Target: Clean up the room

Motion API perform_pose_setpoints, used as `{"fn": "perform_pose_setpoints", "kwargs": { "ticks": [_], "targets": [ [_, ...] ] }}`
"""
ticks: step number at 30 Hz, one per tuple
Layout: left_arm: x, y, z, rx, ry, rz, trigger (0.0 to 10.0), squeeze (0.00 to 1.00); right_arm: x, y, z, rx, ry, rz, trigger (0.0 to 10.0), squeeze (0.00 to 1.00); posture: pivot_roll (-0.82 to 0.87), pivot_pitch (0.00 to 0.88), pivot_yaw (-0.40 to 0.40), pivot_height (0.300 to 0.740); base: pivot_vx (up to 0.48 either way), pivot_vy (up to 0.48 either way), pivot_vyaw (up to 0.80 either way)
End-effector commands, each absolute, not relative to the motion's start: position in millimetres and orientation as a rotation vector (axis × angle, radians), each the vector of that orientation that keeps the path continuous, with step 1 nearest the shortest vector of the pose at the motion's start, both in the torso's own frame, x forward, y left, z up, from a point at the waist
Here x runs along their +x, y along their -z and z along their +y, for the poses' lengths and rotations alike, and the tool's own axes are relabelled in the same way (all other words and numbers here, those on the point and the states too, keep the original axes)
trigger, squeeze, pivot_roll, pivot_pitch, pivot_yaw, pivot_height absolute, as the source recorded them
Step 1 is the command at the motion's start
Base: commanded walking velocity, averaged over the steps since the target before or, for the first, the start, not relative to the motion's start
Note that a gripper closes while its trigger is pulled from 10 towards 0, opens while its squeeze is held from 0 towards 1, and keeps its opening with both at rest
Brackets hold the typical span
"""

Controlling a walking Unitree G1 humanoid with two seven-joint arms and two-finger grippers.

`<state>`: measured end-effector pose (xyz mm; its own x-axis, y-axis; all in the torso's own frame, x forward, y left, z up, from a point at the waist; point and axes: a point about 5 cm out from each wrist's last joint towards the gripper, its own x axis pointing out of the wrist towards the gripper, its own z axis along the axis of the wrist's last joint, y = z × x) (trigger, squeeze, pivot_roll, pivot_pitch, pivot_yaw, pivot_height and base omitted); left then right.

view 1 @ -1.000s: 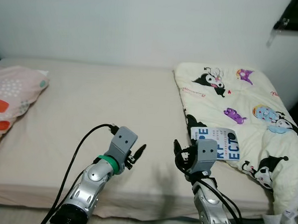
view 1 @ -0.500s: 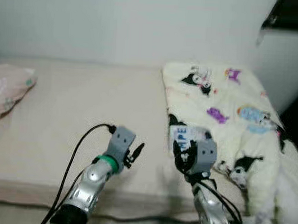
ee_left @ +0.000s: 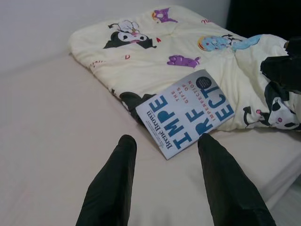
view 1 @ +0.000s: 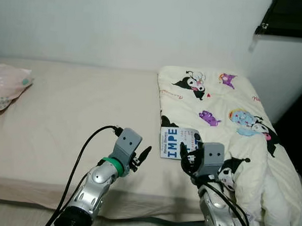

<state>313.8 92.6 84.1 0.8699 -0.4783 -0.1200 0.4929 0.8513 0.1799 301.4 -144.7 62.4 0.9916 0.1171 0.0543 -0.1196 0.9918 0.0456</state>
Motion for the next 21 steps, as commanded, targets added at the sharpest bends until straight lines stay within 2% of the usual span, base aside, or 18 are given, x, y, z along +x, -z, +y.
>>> {"fn": "perform_pose_setpoints", "kwargs": {
  "ticks": [1, 6, 8, 21],
  "targets": [
    [314.1, -77.6, 95.9, 0.209, 0.490, 0.109, 10.0, 0.00, 299.2, -59.7, -144.0, 0.061, -0.116, -0.043, 10.0, 0.00, -0.07, 0.008, 0.033, 0.736, 0.000, 0.000, 0.00],
    [315.1, -77.3, 96.8, 0.210, 0.482, 0.115, 10.0, 0.00, 298.8, -59.7, -144.1, 0.061, -0.116, -0.044, 10.0, 0.00, -0.07, 0.009, 0.033, 0.736, 0.000, 0.000, 0.00],
    [314.7, -78.4, 96.4, 0.217, 0.497, 0.104, 10.0, 0.00, 298.7, -59.7, -144.1, 0.060, -0.116, -0.044, 10.0, 0.00, -0.07, 0.010, 0.033, 0.736, 0.000, -0.289, 0.00],
    [314.1, -77.5, 96.6, 0.213, 0.496, 0.103, 10.0, 0.00, 297.8, -58.8, -144.0, 0.061, -0.117, -0.040, 10.0, 0.00, -0.07, 0.014, 0.033, 0.736, 0.000, -0.461, 0.00]
  ]
}}
